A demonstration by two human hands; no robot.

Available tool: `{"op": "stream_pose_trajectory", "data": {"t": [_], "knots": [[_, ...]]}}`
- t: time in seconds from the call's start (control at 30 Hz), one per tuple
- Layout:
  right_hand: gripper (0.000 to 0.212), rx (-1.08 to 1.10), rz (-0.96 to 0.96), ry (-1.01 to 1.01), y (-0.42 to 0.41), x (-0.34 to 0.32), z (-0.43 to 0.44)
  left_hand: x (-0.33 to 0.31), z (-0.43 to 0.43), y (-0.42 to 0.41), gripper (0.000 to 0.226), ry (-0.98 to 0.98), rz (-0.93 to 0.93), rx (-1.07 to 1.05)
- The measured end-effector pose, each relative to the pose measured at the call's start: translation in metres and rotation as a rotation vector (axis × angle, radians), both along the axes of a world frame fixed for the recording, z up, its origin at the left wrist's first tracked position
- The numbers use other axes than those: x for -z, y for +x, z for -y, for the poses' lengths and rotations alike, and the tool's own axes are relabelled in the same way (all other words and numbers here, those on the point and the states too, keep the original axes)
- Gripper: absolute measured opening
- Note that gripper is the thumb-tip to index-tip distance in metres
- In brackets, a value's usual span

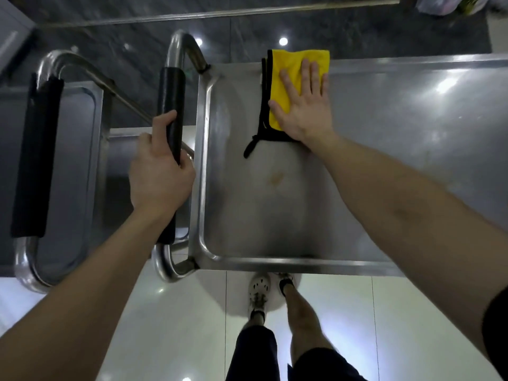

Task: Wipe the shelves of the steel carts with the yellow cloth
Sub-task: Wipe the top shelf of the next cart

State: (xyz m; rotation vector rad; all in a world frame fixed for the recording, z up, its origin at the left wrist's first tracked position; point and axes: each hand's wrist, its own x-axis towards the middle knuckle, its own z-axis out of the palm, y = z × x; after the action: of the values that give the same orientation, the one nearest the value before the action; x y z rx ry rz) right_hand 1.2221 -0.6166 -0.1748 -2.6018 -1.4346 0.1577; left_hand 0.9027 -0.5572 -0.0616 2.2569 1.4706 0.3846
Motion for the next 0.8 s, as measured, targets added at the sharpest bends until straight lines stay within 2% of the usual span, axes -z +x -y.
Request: {"op": "stream_pose_trajectory", "data": {"t": [0.1, 0.3, 0.4, 0.6, 0.8], "knots": [[0.083, -0.003, -0.001, -0.015, -0.035, 0.0, 0.024, 0.0, 0.002, 0.003, 0.068, -0.014, 0.006, -0.002], [0.081, -0.038, -0.005, 0.054, -0.184, 0.011, 0.119, -0.01, 0.007, 0.006, 0.067, -0.047, -0.025, 0.007], [0.083, -0.079, -0.044, 0.089, -0.223, 0.016, 0.153, -0.017, 0.01, 0.009, 0.069, -0.081, -0.048, 0.002], [0.083, -0.033, -0.046, 0.066, -0.196, 0.016, 0.146, -0.02, 0.014, 0.009, 0.071, -0.126, -0.024, 0.001], [0.082, 0.137, -0.05, 0.024, -0.087, 0.005, 0.045, -0.01, 0.009, 0.006, 0.07, -0.1, 0.021, -0.01]]}}
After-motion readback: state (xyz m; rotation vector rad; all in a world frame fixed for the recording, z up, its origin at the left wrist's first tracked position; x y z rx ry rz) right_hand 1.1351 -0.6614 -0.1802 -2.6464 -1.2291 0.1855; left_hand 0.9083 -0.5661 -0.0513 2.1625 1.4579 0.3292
